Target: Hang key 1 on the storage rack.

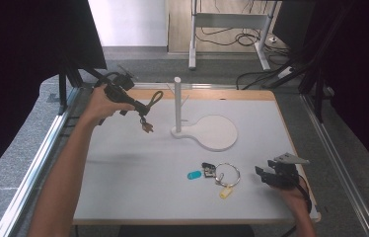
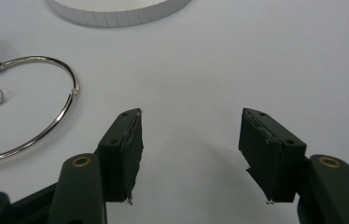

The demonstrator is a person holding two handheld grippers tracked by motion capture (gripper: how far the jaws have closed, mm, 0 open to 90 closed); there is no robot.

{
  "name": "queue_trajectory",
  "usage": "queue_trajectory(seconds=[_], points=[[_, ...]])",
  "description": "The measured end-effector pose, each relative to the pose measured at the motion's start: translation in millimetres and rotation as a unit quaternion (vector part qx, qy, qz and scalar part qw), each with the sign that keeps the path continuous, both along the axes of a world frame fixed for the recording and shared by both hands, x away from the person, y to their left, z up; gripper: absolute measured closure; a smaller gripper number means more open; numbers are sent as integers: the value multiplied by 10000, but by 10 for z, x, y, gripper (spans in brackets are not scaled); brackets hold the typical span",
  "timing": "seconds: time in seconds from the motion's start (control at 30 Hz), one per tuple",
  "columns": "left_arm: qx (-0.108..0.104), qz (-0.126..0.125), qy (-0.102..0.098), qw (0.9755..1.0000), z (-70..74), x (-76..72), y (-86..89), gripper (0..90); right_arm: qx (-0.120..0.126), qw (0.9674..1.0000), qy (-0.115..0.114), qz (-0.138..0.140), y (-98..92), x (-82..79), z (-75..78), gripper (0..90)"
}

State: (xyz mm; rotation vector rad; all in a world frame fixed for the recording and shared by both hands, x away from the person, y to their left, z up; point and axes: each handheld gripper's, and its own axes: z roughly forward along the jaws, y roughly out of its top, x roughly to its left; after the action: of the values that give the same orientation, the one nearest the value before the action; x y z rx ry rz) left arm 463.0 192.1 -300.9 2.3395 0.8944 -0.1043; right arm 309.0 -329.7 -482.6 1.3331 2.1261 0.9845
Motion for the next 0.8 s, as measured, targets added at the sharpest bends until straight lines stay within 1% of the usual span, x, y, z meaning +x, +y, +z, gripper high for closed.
queue_trajectory(seconds=[0.1, 0.13, 0.3, 0.43, 0.6, 0.8], points=[[17, 11, 22, 10000, -3, 55, 16, 671, -31, 10000, 12, 12, 6, 2, -1, 399], [-29, 34, 43, 10000, -7, 88, 20, 671, -39, 10000, 13, 31, 13, 2, -4, 399], [-86, 12, 39, 10000, 16, 152, 12, 671, -62, 10000, 29, 42, 23, 4, -10, 399], [-119, -15, 8, 9999, 55, 218, -30, 671, -112, 9999, 40, 57, 41, 9, -18, 399], [-171, -47, -18, 9998, 82, 280, -77, 671, -109, 9999, 39, 63, 40, 10, -17, 399], [-211, -52, 19, 9998, 57, 373, -116, 671, -98, 9999, 28, 54, 32, 9, -20, 399]])
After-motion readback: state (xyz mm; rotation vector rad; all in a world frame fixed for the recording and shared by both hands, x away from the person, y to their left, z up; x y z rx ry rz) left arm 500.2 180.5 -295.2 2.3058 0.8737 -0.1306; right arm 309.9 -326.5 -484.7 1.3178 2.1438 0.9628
